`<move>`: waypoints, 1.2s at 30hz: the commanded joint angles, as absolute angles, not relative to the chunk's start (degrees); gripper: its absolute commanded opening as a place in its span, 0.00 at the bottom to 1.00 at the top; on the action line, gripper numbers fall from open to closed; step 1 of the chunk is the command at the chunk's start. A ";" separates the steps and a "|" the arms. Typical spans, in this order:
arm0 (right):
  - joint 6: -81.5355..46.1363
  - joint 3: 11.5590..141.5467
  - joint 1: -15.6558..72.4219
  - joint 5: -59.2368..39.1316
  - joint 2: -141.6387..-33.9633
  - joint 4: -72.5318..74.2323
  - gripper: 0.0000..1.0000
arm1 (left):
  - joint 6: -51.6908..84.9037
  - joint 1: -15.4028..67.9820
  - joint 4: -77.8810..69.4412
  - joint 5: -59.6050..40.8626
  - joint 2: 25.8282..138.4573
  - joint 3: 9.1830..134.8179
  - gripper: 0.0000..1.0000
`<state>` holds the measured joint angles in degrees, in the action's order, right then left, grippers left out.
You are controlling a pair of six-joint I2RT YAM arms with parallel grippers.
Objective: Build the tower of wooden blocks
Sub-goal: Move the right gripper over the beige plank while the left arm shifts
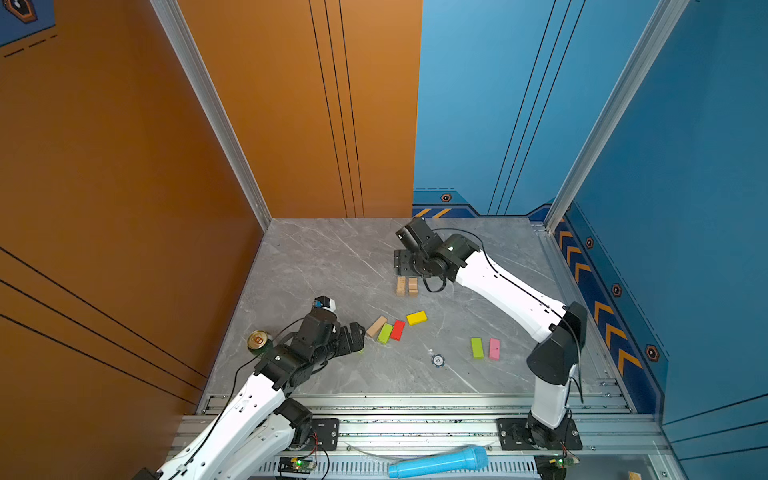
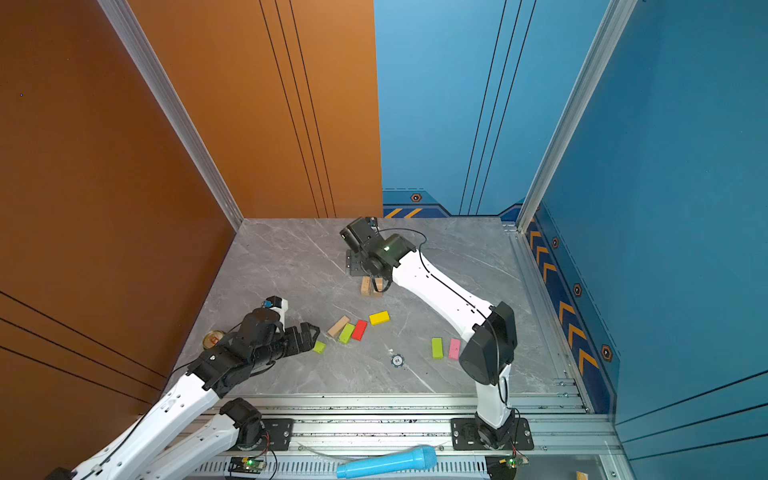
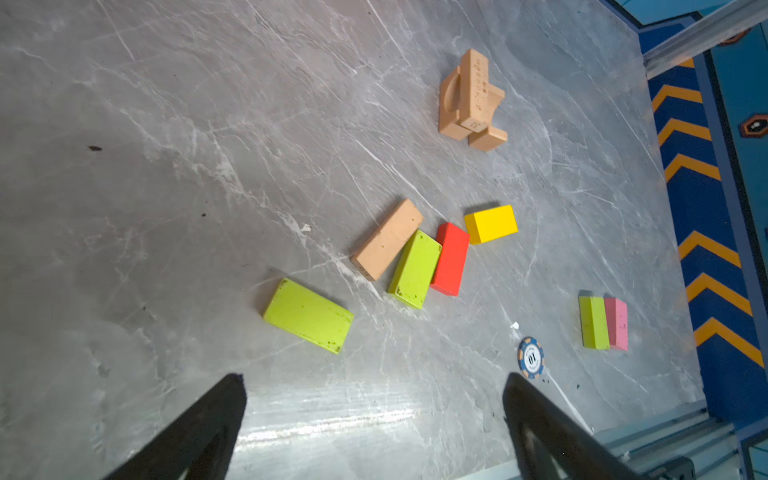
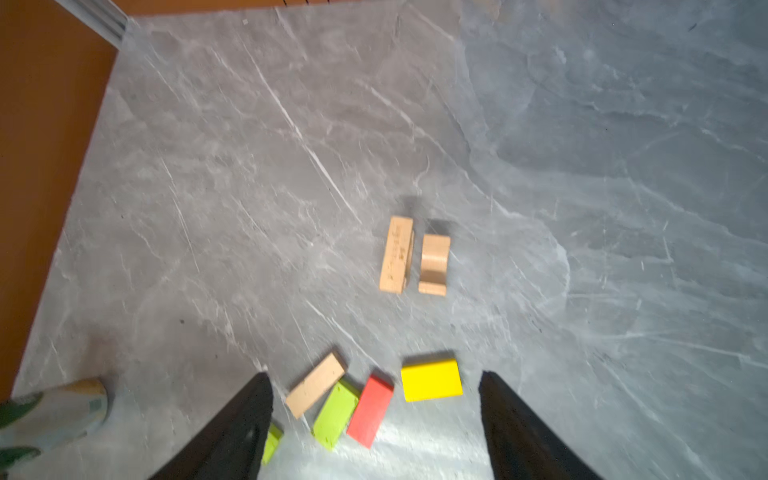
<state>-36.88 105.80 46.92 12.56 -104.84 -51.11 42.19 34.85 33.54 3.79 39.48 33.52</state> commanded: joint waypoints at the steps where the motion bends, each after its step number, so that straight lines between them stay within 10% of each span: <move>1: -38.07 96.02 48.26 13.91 -98.23 -47.32 0.80 | 47.54 41.38 38.15 12.41 35.68 31.95 0.98; 15: -44.52 85.66 52.78 5.86 -99.99 -36.84 0.80 | 57.19 55.82 42.52 25.32 30.73 25.43 0.98; 36: -49.02 103.95 57.19 -1.19 -124.95 -39.86 0.77 | 53.11 39.07 43.97 13.88 23.37 19.11 0.98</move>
